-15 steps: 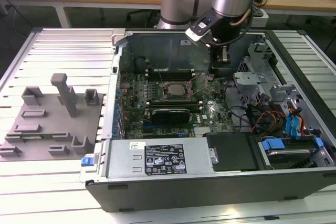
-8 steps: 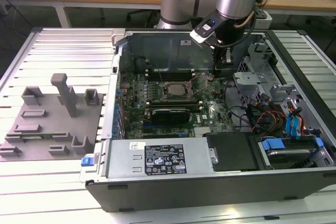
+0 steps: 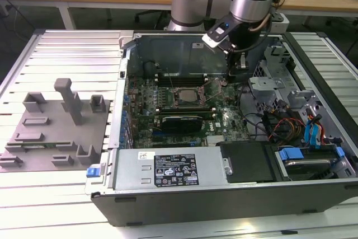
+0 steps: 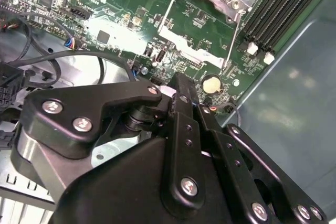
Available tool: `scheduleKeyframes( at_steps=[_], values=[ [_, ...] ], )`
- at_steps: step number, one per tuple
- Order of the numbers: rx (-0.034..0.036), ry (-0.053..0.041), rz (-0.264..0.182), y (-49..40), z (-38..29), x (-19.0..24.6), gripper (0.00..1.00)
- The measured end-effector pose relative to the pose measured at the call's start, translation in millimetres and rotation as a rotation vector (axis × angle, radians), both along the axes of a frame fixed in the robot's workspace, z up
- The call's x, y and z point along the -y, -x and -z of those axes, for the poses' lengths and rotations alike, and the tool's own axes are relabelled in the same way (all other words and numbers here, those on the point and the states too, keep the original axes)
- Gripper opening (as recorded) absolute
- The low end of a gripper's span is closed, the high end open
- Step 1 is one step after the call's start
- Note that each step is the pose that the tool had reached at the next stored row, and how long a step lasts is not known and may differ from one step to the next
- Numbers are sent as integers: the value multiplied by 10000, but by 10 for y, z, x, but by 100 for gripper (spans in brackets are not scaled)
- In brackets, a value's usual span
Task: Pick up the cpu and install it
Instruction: 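Close the cpu cover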
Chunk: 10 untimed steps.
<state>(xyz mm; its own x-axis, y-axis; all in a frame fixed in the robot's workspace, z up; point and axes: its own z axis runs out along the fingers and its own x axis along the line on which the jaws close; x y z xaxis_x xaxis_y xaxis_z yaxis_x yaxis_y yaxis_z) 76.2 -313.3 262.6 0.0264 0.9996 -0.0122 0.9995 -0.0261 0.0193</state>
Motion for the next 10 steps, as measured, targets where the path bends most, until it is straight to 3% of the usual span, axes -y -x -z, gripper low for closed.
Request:
scheduleKeyframes(
  at_steps=[5,10],
  values=[
    [0,2,0,0,160,0,11],
    [0,5,1,0,171,0,11]
  ],
)
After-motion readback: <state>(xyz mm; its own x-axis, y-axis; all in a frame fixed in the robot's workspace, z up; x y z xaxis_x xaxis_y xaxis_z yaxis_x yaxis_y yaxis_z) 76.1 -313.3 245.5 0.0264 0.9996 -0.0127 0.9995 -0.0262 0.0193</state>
